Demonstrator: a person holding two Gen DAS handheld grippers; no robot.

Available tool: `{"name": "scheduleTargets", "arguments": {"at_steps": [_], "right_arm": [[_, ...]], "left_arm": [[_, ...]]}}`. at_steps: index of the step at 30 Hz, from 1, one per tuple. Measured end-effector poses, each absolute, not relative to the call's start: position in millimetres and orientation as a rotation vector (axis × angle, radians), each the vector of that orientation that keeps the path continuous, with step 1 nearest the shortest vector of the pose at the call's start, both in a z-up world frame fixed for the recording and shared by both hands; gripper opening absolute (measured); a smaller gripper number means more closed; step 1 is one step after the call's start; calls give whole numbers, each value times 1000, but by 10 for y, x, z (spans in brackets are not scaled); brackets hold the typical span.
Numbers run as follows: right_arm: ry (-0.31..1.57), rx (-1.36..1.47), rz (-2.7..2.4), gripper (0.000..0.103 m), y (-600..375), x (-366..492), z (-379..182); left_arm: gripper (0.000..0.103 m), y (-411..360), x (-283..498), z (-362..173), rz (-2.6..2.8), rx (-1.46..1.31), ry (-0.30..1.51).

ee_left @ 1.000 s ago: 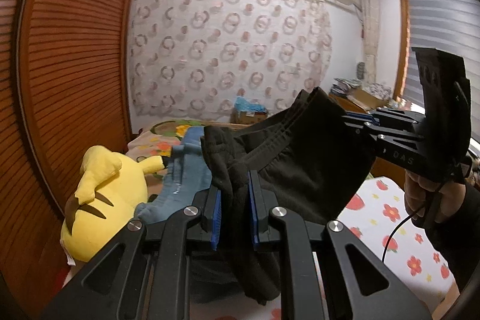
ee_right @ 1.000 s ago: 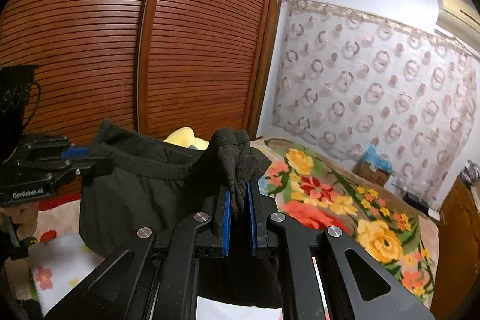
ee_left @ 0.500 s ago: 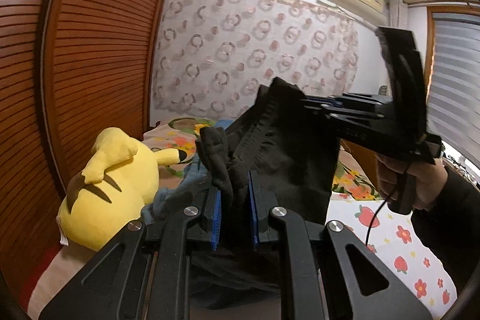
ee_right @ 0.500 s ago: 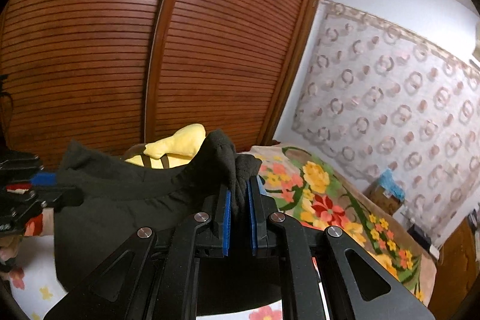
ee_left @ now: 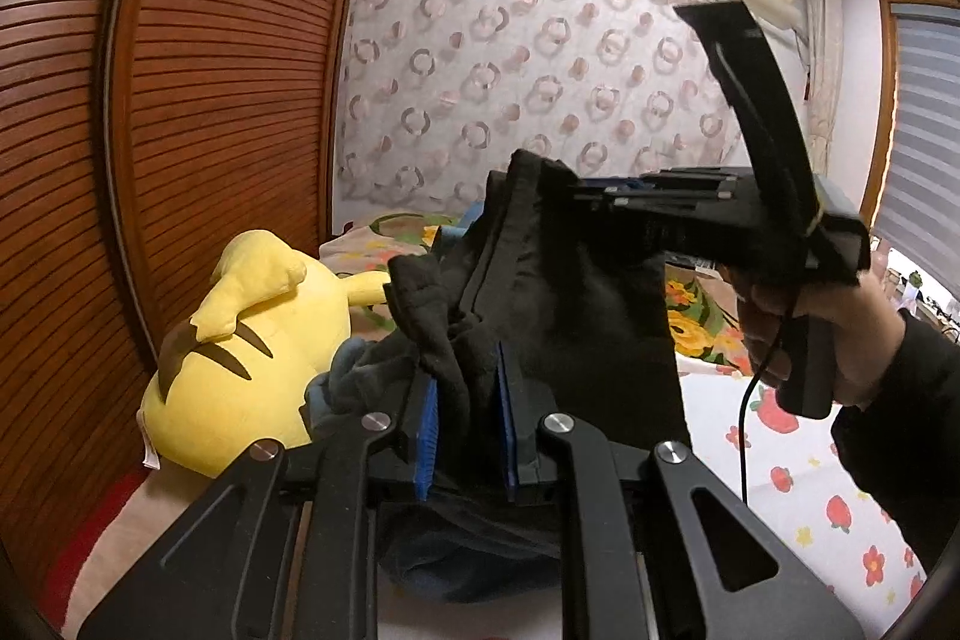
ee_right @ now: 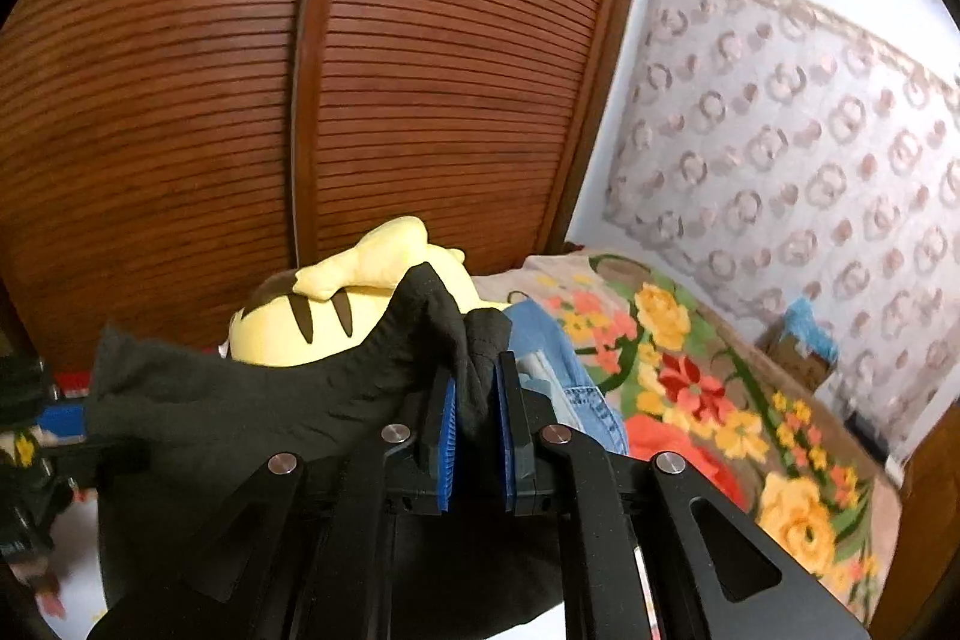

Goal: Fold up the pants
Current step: 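Lower the shorts onto the denim stack and open both grippers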

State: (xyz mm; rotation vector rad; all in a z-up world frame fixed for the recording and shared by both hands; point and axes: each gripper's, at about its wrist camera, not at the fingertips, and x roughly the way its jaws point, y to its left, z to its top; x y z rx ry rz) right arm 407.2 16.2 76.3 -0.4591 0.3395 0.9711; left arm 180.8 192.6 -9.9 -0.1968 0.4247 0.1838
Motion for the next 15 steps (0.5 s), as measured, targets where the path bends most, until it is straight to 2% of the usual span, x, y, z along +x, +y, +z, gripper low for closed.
{"name": "scheduleTargets", "arguments": {"at_steps": [5, 15], "right_arm": [[341, -421, 954, 31, 15, 4093, 932], [422, -419, 954, 32, -219, 4119, 744]], "left_arm": [[17, 1943, 1807, -118, 191, -201, 434], [20, 1970, 1795, -167, 215, -211, 460]]}}
